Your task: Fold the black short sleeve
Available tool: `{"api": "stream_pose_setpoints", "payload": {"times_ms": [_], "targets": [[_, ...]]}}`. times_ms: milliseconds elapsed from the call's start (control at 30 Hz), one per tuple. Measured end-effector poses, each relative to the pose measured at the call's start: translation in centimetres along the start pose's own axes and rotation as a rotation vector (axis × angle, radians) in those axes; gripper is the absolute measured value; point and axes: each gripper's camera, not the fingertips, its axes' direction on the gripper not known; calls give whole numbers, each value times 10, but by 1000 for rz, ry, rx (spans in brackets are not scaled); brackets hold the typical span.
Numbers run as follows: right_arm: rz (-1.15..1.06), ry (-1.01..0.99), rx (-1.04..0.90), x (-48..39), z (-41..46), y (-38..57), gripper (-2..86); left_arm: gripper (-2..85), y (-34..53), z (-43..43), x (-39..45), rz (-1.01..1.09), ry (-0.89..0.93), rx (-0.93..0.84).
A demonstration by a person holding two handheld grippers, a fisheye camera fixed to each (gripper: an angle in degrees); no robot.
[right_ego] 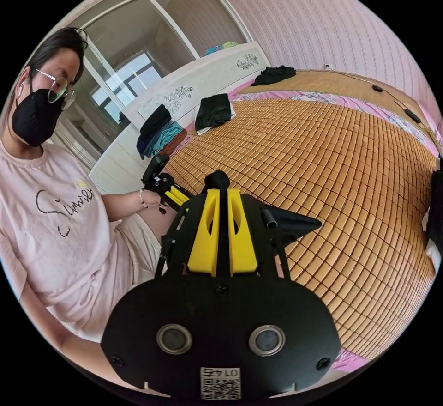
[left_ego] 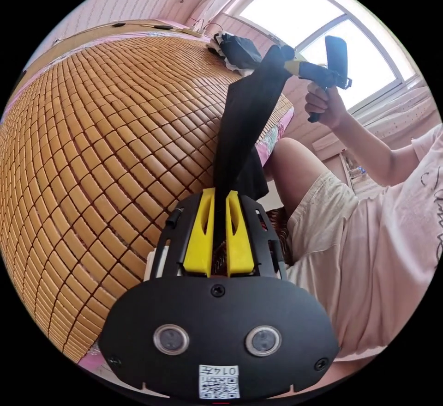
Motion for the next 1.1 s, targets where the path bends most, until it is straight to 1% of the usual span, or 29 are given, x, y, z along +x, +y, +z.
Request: {"api": "stream_pose_setpoints", "payload": {"times_ms": [100, 267, 333, 433, 600, 733, 800, 867, 933, 967, 1000, 1033, 1067, 1100], "targets": [[60, 6, 119, -11, -34, 36, 16, 24, 0, -32, 39, 86, -64, 50], [80, 127, 331, -41, -96, 88, 17, 10, -34, -71, 108, 276, -109, 32], [99, 178, 433, -52, -132, 112, 17, 9, -68, -80, 143, 377, -143, 5], [112, 276, 532, -66, -178, 140, 18, 8, -119, -78, 182, 488, -139, -27], [188, 494, 586, -70, -245, 161, 18, 10, -203, -50, 243, 657, -136, -57], [247, 619, 593, -44, -298, 144, 21, 13, -283, -15, 280, 739, -159, -18], [275, 658, 578, -20, -322, 116, 25, 18, -321, -6, 289, 748, -187, 15], [347, 719, 527, 16, -344, 73, 31, 28, -371, 0, 294, 739, -283, 71], [507, 830, 467, 78, -373, 17, 46, 50, -454, -1, 287, 598, -358, 155], [566, 857, 455, 93, -379, 8, 52, 56, -473, -4, 284, 558, -374, 177], [681, 882, 425, 119, -386, -2, 63, 68, -504, -9, 276, 487, -394, 198], [752, 858, 421, 135, -387, -4, 76, 79, -526, -13, 263, 403, -410, 181], [766, 841, 427, 139, -386, -3, 82, 84, -532, -15, 256, 367, -415, 175], [765, 811, 447, 141, -381, 3, 112, 87, -534, -22, 243, 321, -412, 183]]}}
